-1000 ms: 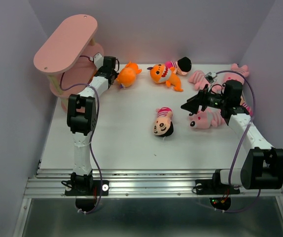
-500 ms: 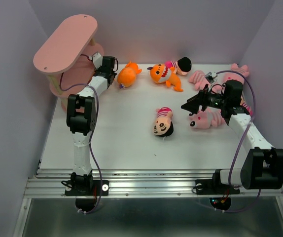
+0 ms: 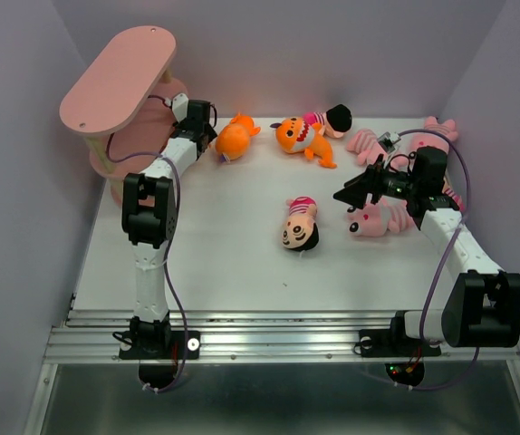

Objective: Place and organize the stuffed toys onto the shelf
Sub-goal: Place the stuffed toy onto shelf

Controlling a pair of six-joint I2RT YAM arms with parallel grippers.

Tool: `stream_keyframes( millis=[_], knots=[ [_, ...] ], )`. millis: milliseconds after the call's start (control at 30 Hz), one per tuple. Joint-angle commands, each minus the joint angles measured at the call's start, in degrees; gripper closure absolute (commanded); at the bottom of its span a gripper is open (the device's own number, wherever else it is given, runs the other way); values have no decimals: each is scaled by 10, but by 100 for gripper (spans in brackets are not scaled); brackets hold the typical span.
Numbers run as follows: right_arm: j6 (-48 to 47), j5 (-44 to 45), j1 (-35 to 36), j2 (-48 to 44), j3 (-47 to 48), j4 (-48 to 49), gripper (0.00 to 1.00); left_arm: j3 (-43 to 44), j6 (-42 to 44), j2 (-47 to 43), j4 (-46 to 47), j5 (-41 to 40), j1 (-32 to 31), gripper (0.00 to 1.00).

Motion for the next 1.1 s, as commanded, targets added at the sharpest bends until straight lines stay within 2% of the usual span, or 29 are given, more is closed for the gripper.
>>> stream_keyframes(
  millis=[0, 200, 467, 800, 967, 1067],
  knots=[
    [3, -12, -4, -15, 0, 31, 0, 6, 5, -39, 14, -19, 37, 45],
    [2, -14, -4, -17, 1, 31, 0, -36, 11, -71, 46, 13, 36, 40],
    [3, -18, -4, -19, 1, 31, 0, -64, 20, -100, 56, 38, 27, 39],
    [-22, -51, -4, -25, -2, 30, 0, -126, 85, -162, 70, 54, -15, 39],
    [-59, -86, -4, -19, -2, 14, 0, -186, 100, -205, 88, 20, -53, 39],
    [-79, -93, -4, -10, 6, -12, 0, -238, 56, -230, 97, -26, -72, 42]
  ],
)
